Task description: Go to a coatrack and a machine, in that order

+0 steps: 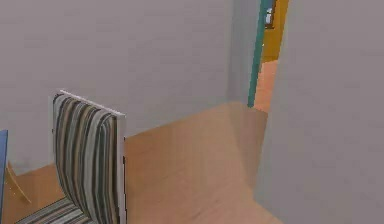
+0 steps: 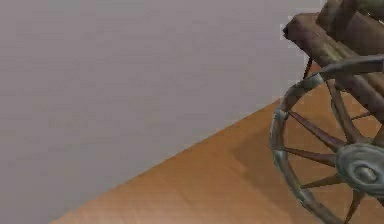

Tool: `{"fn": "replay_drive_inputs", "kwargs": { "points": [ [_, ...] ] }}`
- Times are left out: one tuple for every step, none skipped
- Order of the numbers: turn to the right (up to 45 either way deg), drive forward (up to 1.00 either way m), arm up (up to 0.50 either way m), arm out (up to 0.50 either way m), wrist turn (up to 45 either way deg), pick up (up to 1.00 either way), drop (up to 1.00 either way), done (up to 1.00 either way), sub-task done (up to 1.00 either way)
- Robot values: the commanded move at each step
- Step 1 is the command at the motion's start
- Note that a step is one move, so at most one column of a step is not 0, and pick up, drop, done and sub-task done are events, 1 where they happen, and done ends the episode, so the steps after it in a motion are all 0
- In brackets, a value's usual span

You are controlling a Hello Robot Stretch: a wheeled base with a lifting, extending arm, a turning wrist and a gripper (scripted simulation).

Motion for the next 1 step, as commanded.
{"fn": "replay_drive_inputs", "kwargs": {
  "points": [
    [0.0, 1.0, 0.0, 0.0, 0.0, 0.0, 0.0, 0.0, 0.0]
  ]
}}
